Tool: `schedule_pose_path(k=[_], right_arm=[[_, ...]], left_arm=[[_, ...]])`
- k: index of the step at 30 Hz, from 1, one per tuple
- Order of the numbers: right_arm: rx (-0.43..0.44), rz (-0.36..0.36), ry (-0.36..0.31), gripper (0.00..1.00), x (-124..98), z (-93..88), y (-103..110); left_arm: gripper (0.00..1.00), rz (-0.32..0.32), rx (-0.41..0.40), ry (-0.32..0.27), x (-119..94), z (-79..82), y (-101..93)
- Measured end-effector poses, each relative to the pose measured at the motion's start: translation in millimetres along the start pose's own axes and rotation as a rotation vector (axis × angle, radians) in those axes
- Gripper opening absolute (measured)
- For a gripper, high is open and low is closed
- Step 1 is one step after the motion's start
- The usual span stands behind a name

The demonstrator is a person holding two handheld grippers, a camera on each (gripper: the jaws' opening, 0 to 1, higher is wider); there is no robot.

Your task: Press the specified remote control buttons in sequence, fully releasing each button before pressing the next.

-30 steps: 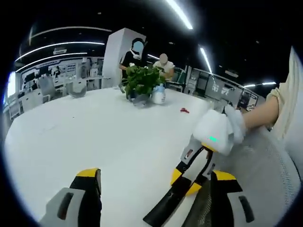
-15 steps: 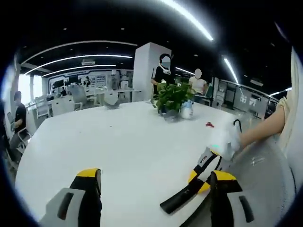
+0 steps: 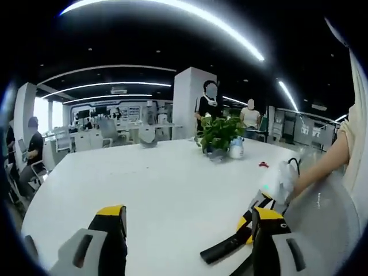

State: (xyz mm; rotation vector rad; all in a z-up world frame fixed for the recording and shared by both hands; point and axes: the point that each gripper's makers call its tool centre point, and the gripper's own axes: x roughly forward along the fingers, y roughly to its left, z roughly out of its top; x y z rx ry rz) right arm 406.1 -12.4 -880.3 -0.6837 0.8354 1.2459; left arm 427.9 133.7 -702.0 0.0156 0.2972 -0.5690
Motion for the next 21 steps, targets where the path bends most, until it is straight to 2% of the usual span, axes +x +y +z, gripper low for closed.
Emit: schedule_pose_path(k=[5,11,21], right_arm=[[0.003,-0.004,0.006,0.25,-0.5,0.0,0.0],[-0.007,-0.007,0.009,0.25,-0.3,0.8,-0.6],[-0.013,-0.003,0.026,0.24,0.0,1.5,-2.5]], left_arm=[[0.95,-0.001,0.006,-0.006,-0.6,1.9,-4.9],[0.95,0.057,0.005,-0.032,-4.6,7.0,6.2],[0.94,0.105,0.027,-0.057,-9.3,11.7,16.9]])
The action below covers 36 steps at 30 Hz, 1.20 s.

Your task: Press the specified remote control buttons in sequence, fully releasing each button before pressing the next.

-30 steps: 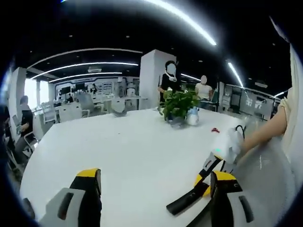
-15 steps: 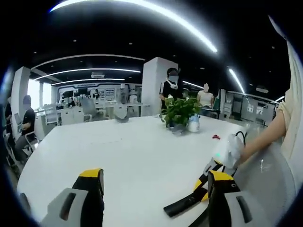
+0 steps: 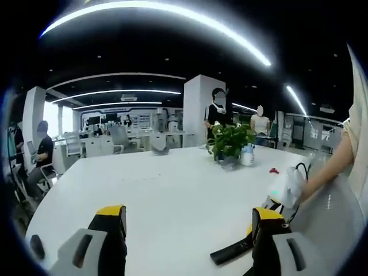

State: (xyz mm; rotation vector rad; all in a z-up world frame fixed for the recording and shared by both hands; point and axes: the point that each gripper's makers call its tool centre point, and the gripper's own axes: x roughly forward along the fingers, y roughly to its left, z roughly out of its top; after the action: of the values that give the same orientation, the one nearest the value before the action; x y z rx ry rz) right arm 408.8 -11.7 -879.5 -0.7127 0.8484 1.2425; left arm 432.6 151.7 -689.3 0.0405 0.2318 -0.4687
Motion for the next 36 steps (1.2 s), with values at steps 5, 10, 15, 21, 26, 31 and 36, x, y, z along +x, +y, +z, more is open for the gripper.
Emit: schedule_pose_path(k=[5,10,15,21,26,31,36], right_arm=[[-0.014,0.009,0.012,0.24,0.6,0.2,-2.7],[-0.047,0.028,0.033,0.24,1.7,1.3,-7.9],[-0.061,0.038,0.049,0.24,3.2,3.2,-15.2],[-0.062,0.037,0.051,0.24,3.0,3.6,-25.5],[-0.049,0.032,0.053,0.24,4.6,5.6,-37.3],[-0.049,0.028,0.064,0.24,5.8,7.7,-50.6],[-0.043,0.025,0.074,0.24,8.3,9.5,-67.1]], left_arm=[[0.94,0.016,-0.008,-0.008,-1.8,1.6,2.8],[0.94,0.029,0.000,0.000,-2.9,-0.2,4.6],[0.93,0.040,0.009,0.003,-3.8,0.0,5.0],[0.92,0.039,0.015,0.019,-4.0,-3.5,5.7],[0.91,0.040,0.028,0.028,-4.1,-4.0,3.6],[0.91,0.042,0.023,0.029,-4.0,-3.9,4.2],[0.91,0.047,0.020,0.042,-3.5,-7.0,6.9]])
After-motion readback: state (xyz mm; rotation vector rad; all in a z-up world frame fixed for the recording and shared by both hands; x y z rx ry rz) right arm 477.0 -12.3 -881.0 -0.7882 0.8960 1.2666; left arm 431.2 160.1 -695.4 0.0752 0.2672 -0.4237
